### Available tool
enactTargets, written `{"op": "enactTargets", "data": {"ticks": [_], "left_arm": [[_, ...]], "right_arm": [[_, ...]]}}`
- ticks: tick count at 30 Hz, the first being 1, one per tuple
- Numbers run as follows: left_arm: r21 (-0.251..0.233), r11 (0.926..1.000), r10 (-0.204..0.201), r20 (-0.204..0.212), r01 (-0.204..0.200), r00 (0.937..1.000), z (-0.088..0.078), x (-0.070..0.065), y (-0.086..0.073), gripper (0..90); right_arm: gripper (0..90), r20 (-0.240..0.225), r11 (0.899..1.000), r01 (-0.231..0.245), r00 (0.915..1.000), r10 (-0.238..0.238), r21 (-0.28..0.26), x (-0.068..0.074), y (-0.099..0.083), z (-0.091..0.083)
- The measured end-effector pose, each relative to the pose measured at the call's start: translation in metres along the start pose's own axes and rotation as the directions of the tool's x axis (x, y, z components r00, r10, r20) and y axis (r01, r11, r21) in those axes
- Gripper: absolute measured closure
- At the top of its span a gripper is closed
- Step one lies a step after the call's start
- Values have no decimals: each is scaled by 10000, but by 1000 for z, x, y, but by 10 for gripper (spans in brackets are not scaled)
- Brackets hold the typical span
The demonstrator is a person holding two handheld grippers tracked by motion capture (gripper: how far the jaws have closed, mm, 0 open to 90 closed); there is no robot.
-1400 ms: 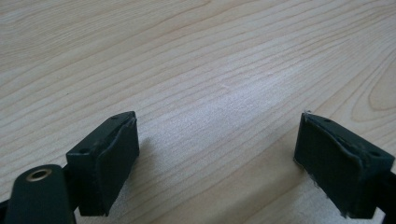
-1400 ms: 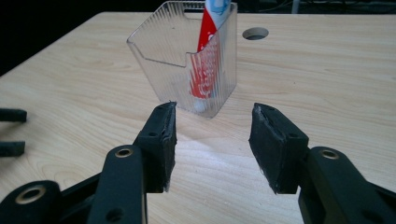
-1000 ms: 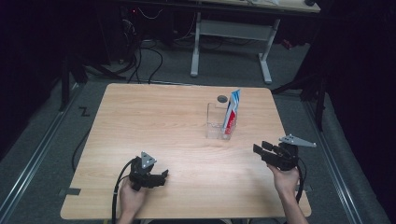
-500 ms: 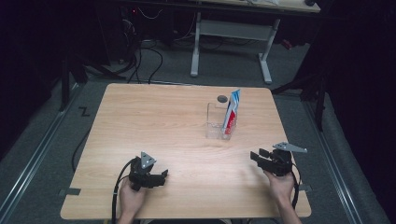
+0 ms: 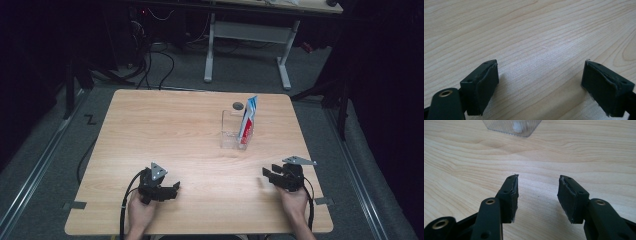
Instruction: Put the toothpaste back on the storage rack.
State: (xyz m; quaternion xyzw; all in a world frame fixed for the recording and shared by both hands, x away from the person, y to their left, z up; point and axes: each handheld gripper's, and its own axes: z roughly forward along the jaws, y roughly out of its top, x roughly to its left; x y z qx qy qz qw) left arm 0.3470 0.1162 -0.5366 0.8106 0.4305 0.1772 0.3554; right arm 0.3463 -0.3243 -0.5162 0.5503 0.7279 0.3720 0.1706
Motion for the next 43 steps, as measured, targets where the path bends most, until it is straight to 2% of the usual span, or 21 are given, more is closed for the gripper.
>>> {"op": "enactTargets", "data": {"ticks": [4, 10, 13, 19, 24, 28, 35, 43], "left_arm": [[-6, 10000, 4, 13, -4, 10000, 0, 0, 0, 144], [-16, 10000, 28, 6, -28, 10000, 0, -1, -1, 144], [-12, 9999, 119, 112, -119, 9999, -1, -2, -2, 144], [-13, 9999, 105, 116, -105, 9999, -1, -2, -2, 143], [-11, 9999, 100, 123, -100, 9999, -1, -2, -2, 142], [-5, 9999, 105, 113, -105, 9999, -1, -2, -2, 142], [-49, 10000, 6, 119, -5, 9999, -1, -1, -2, 143], [1, 10000, 66, 92, -66, 9999, -1, -1, -2, 143]], "right_arm": [[504, 20, 10000, -35, 10000, 35, 71, 2, -2, 4], [513, 383, 9996, 261, 9989, -264, 100, 5, -3, 11], [513, 483, 9998, 167, 9987, -169, 54, 6, -5, 14], [507, 809, 9979, 647, 9946, -648, 37, 11, -6, 16], [463, 1237, 9906, 1361, 9828, -1369, 149, 20, -8, 18], [408, 1162, 9910, 1325, 9842, -1339, 198, 20, -8, 18], [405, 1195, 9916, 1276, 9844, -1291, 204, 20, -8, 18], [399, 1181, 9913, 1301, 9842, -1317, 209, 20, -8, 18]]}}
